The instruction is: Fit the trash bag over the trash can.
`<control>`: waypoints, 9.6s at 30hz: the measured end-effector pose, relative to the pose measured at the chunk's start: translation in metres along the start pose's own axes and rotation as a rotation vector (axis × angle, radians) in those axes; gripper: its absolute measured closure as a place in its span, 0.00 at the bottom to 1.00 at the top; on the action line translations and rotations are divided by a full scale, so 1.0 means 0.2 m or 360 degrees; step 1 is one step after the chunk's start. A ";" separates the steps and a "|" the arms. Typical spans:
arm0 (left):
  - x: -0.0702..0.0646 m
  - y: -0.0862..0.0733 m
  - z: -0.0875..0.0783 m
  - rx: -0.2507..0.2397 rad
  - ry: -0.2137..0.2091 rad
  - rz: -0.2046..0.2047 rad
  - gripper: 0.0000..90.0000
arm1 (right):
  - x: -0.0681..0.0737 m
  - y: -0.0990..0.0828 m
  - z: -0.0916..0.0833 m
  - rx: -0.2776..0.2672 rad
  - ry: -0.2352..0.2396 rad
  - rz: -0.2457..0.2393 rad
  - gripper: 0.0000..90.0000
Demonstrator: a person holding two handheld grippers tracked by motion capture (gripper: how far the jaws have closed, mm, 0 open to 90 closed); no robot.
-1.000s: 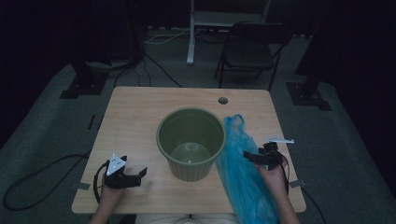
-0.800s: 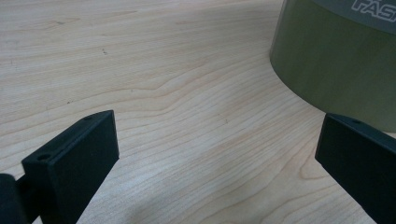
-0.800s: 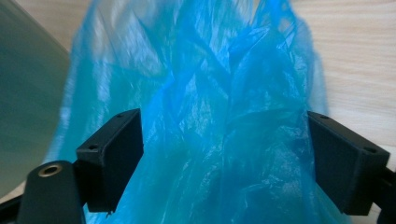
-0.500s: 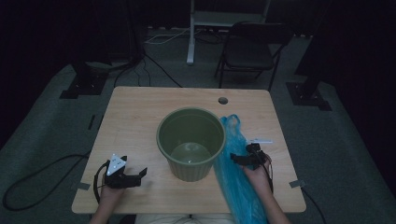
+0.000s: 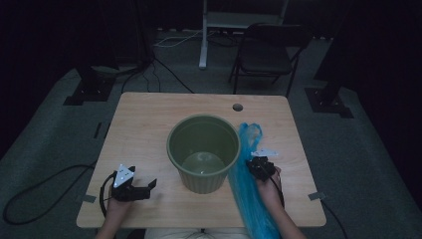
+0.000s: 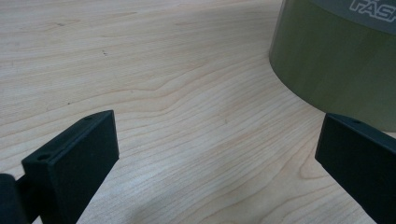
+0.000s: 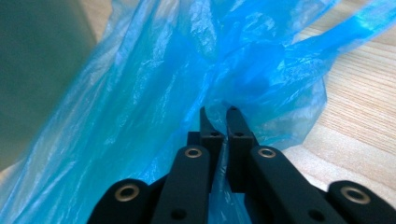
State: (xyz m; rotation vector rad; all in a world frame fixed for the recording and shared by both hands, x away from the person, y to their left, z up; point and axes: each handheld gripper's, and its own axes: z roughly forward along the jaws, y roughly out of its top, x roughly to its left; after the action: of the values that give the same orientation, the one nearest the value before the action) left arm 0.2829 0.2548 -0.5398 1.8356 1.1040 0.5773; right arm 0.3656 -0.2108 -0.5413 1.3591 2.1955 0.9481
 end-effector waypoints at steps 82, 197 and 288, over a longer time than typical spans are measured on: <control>-0.01 0.00 0.01 0.0057 -0.0020 0.0016 0.00 | 0.38 1.19 -0.71 -0.1321 0.0567 0.0109 1.00; -0.41 0.76 -0.26 0.0121 -0.0925 0.0329 1.00 | 0.31 -0.22 -0.64 -0.0551 0.0763 0.0318 0.98; -0.31 0.84 -0.36 -0.0069 -0.0879 0.0316 1.00 | 0.42 0.40 -0.80 -0.0468 0.1096 -0.0035 0.99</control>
State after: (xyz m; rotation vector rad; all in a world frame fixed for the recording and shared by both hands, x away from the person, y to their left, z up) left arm 0.2744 0.1985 -0.3562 1.9169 0.5415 0.1768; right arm 0.2774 -0.1657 -0.3707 0.9515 2.3722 1.8589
